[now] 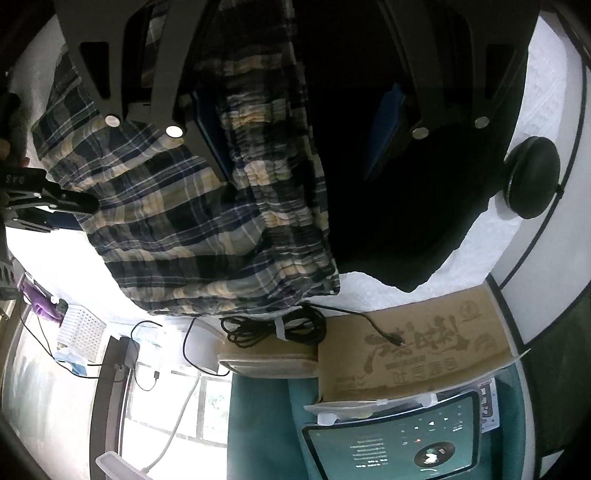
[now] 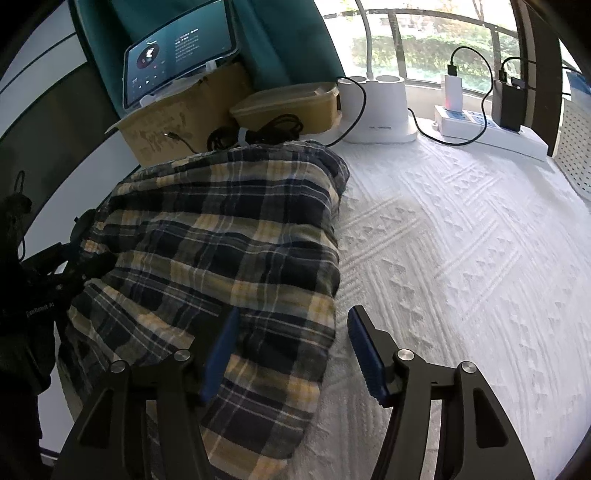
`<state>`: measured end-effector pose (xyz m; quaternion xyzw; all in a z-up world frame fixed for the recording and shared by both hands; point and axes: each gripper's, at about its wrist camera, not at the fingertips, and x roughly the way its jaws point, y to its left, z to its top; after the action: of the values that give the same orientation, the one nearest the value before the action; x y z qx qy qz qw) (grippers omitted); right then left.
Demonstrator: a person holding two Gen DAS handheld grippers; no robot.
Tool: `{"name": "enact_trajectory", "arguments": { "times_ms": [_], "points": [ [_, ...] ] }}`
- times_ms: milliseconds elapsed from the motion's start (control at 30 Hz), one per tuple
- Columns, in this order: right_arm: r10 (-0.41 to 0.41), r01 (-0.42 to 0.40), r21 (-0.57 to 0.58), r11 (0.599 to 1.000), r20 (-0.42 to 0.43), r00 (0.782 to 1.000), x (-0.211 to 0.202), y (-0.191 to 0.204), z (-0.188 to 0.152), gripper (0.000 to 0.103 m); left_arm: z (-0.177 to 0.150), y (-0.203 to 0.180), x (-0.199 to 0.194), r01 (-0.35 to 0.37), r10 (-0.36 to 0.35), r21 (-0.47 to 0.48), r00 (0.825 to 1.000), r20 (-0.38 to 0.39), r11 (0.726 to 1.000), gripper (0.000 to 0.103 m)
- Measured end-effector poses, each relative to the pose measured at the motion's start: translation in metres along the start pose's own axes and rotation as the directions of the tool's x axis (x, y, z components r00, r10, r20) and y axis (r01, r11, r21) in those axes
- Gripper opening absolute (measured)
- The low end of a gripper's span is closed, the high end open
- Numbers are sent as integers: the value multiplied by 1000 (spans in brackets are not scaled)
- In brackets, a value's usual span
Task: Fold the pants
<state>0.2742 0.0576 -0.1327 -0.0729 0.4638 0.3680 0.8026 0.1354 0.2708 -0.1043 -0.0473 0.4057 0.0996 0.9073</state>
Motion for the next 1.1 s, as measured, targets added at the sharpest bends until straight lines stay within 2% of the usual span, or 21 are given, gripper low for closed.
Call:
{"name": "enact_trajectory", "arguments": {
  "times_ms": [133, 233, 333, 600, 1100],
  "points": [
    [-12, 12, 4, 1000, 6, 1000, -6, -1, -5, 63, 1, -2, -11, -5, 6, -12, 1000, 19, 1000, 70],
    [-15, 15, 7, 1000, 16, 1000, -13, -1, -8, 63, 2, -8, -28, 31, -31, -1, 997, 73, 1000, 70],
    [-11, 11, 1, 1000, 26, 1000, -20, 3, -13, 63, 0, -19, -37, 64, -65, 16, 993, 94, 998, 70],
    [-7, 7, -13, 1000, 24, 1000, -31, 14, -32, 63, -19, -27, -32, 85, -85, 16, 995, 50, 996, 70],
    [-56, 56, -14, 998, 20, 998, -37, 17, -54, 64, -48, -11, -28, 37, -37, -26, 999, -15, 999, 70]
  ]
}}
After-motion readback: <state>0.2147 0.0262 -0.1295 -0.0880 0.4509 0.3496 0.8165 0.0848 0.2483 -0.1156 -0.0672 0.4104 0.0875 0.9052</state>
